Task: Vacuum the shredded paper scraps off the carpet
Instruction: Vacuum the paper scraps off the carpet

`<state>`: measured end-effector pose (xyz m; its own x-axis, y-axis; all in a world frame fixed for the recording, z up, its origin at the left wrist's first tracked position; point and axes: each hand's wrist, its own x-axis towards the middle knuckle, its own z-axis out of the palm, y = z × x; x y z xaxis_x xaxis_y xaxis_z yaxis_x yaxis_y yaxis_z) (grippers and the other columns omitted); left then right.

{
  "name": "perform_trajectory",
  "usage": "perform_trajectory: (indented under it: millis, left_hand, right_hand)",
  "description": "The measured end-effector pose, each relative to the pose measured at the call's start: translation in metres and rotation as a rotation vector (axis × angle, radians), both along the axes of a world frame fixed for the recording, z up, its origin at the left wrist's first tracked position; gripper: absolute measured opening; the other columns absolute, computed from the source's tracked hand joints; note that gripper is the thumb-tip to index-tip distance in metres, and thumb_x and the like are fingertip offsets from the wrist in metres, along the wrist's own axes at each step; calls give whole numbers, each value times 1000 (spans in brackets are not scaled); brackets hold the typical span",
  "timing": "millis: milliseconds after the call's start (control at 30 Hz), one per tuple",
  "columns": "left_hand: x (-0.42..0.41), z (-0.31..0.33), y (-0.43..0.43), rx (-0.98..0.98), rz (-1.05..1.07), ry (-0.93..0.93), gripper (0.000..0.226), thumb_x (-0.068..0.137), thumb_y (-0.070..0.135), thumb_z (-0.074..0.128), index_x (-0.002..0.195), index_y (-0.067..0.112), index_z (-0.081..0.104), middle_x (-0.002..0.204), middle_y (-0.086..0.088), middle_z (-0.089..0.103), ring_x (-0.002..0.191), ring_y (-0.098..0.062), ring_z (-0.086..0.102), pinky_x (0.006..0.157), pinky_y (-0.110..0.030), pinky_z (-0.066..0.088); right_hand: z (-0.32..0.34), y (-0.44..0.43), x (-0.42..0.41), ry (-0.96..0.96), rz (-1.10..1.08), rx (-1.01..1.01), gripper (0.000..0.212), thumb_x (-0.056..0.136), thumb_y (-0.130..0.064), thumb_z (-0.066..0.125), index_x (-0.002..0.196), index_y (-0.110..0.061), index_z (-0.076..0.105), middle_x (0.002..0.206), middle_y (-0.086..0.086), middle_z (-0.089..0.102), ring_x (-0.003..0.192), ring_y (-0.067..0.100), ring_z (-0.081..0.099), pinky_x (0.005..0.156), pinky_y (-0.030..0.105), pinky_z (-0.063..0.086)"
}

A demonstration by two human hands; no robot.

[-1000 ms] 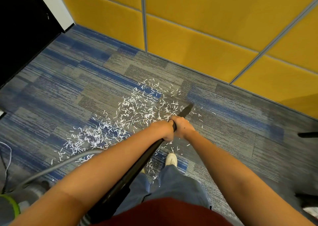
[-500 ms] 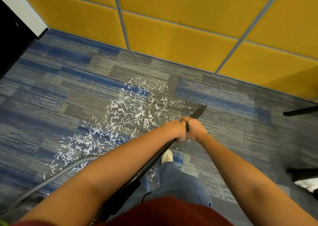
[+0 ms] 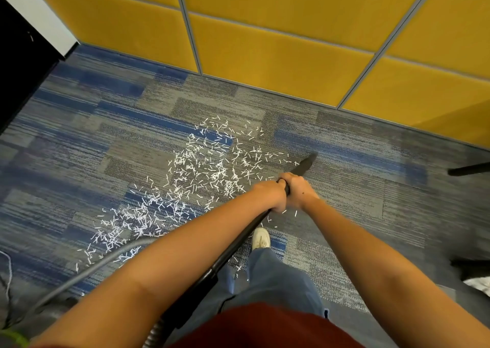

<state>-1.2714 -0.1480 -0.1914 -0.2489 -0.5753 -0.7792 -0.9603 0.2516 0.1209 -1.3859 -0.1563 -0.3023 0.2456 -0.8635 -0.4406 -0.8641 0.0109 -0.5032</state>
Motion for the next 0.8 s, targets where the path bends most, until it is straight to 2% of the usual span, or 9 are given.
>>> perform_trajectory:
  millis: [33,167,267,367,433,500,567,700,800]
  left_hand:
    - [3,0,0,-1,5,-6,76,90,9,52,149,12,4,107,-10,54,107,-23,58,77,-30,48]
    - [20,1,-3,-17,57,-21,76,91,14,53,149,12,4,78,-4,43,91,-22,58,70,-29,45]
    - [40,3,-4,-20,114,-29,71,92,13,52,148,11,9,86,-5,48,97,-23,60,73,-29,47]
    - [65,3,-2,-9,188,-39,73,90,11,53,148,11,10,81,-5,41,91,-23,57,74,-29,47]
    - [83,2,-1,-1,235,-57,66,90,15,55,146,9,19,82,-4,44,101,-24,59,83,-30,49]
    - [101,1,0,-6,286,-71,62,91,18,56,144,8,25,102,-6,54,107,-24,58,89,-31,49]
    - [121,-4,0,-13,323,-69,65,91,22,58,145,9,23,116,-8,55,107,-24,58,88,-31,49]
    - [155,-9,-1,3,362,-92,71,91,30,60,146,10,20,88,-4,48,93,-22,56,83,-30,49]
    - [179,-8,-1,2,393,-86,68,91,22,57,145,9,19,93,-5,50,98,-23,58,83,-31,49]
  right_hand:
    - [0,-1,3,-5,6,-4,37,74,-6,68,109,-12,60,111,9,60,99,28,58,90,40,48]
    - [5,-9,24,-31,55,-28,32,75,-7,67,106,-11,60,107,9,61,95,27,59,88,39,49]
    - [7,-17,47,-45,130,-19,31,77,-5,65,108,-8,59,109,11,61,97,29,59,88,39,48]
    - [8,-23,75,-50,211,-11,32,77,-4,65,108,-7,59,109,12,61,98,30,58,88,41,47]
    - [8,-27,95,-48,265,-3,32,77,-5,65,107,-8,59,108,13,61,97,31,58,86,41,47]
    - [9,-31,115,-48,303,14,33,77,-7,66,108,-8,59,110,12,60,98,31,57,88,40,46]
    - [9,-34,136,-41,347,15,33,78,-8,65,110,-9,58,111,12,60,99,30,57,90,41,46]
    - [9,-38,173,-40,398,0,33,79,-8,65,111,-9,59,109,11,61,98,28,58,90,42,46]
    - [9,-41,197,-29,427,2,30,77,-5,64,107,-9,58,106,10,61,96,29,59,84,33,46]
